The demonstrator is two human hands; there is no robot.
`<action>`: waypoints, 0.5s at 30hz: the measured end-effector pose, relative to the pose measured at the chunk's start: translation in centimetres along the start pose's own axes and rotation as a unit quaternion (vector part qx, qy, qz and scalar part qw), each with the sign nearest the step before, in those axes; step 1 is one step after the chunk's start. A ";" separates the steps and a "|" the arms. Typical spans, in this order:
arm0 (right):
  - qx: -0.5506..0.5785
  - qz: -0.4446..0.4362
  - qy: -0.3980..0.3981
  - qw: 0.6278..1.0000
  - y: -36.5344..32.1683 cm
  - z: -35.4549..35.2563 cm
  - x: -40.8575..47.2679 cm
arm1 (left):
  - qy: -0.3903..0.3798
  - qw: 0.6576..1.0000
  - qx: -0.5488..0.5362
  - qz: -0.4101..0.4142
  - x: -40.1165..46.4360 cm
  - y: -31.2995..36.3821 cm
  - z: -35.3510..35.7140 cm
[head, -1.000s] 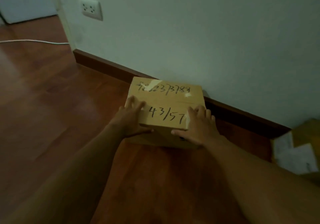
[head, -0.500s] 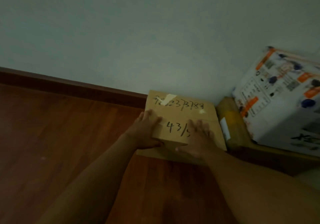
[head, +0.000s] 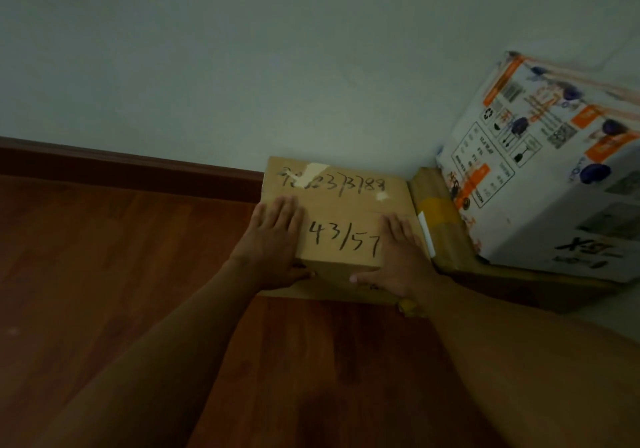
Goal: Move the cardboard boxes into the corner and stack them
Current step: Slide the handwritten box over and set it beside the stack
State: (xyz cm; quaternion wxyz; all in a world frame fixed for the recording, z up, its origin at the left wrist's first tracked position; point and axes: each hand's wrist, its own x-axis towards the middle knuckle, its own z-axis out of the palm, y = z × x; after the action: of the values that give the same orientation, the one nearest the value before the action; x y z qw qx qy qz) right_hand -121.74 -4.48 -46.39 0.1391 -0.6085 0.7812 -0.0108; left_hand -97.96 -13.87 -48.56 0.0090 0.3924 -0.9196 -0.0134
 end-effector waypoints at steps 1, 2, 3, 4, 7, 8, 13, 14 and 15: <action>0.001 -0.004 -0.001 1.000 0.2 -0.1 0.1 | -0.003 1.000 0.001 -0.003 0.1 0.1 0.0; 0.002 -0.008 -0.002 1.000 0.3 -0.1 0.2 | -0.007 1.000 0.003 -0.005 0.2 0.1 0.0; 0.002 -0.010 -0.002 1.000 0.4 -0.2 0.3 | -0.010 1.000 0.005 -0.006 0.3 0.1 0.0; -0.001 -0.010 -0.005 1.000 0.4 -0.2 0.4 | -0.013 1.000 0.006 -0.008 0.3 0.1 0.0; -0.012 0.004 -0.026 1.000 0.0 -0.4 0.4 | -0.030 0.999 -0.005 -0.022 0.5 0.5 -0.5; -0.011 0.009 -0.035 0.999 -0.3 -0.6 0.4 | -0.035 0.999 -0.002 -0.027 0.5 0.6 -0.7; 0.019 -0.068 -0.005 0.998 -6.0 -2.0 0.5 | -0.058 0.995 -0.049 -0.062 -1.5 -0.6 -2.1; 0.018 -0.091 0.008 0.996 -7.7 -2.2 0.5 | -0.061 0.994 -0.056 -0.077 -2.5 -1.3 -2.3; 0.029 -0.111 0.015 0.993 -9.7 -2.2 0.6 | -0.063 0.992 -0.059 -0.094 -3.9 -2.0 -2.7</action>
State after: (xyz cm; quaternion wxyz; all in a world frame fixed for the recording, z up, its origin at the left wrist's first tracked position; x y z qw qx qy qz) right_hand -113.21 -7.92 -42.60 0.1426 -0.6867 0.7105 -0.0577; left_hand -93.77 -12.53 -46.00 -0.0271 0.4740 -0.8751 -0.0933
